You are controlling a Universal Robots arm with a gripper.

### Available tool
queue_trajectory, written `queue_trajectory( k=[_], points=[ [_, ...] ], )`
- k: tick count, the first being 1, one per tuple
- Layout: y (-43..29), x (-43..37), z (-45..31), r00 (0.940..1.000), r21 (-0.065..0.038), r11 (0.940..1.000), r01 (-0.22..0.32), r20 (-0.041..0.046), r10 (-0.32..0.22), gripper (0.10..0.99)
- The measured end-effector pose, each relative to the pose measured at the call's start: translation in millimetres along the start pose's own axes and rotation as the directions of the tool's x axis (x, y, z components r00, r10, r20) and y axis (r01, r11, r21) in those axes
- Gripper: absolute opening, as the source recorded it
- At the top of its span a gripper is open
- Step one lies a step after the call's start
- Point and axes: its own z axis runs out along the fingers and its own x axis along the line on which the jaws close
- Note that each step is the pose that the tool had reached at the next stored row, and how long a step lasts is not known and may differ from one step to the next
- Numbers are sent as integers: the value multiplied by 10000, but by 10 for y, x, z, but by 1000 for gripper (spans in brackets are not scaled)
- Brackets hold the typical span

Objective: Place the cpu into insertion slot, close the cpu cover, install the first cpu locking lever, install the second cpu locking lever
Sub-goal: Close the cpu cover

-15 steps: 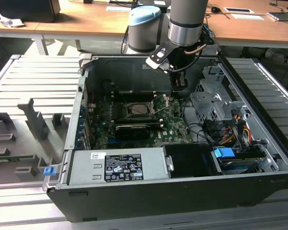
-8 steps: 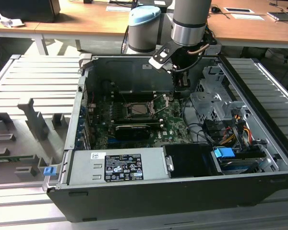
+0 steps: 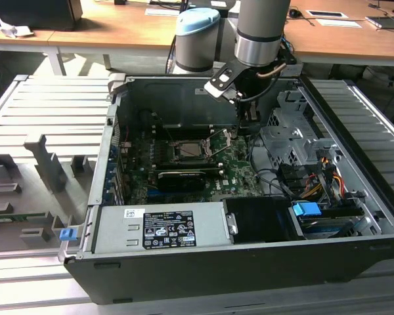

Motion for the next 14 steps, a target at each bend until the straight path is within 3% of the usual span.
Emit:
queue_trajectory(
  k=[5,6,7,9,14],
  points=[
    [-5,-1,93,10000,-2,10000,2,0,-2,106],
    [-6,-2,111,10000,21,10000,3,0,-3,106],
    [-13,-2,122,10000,126,9999,0,2,0,106],
    [-53,-2,120,10000,289,9996,-2,3,2,106],
    [-187,-3,112,10000,307,9995,17,19,-18,106]
  ],
)
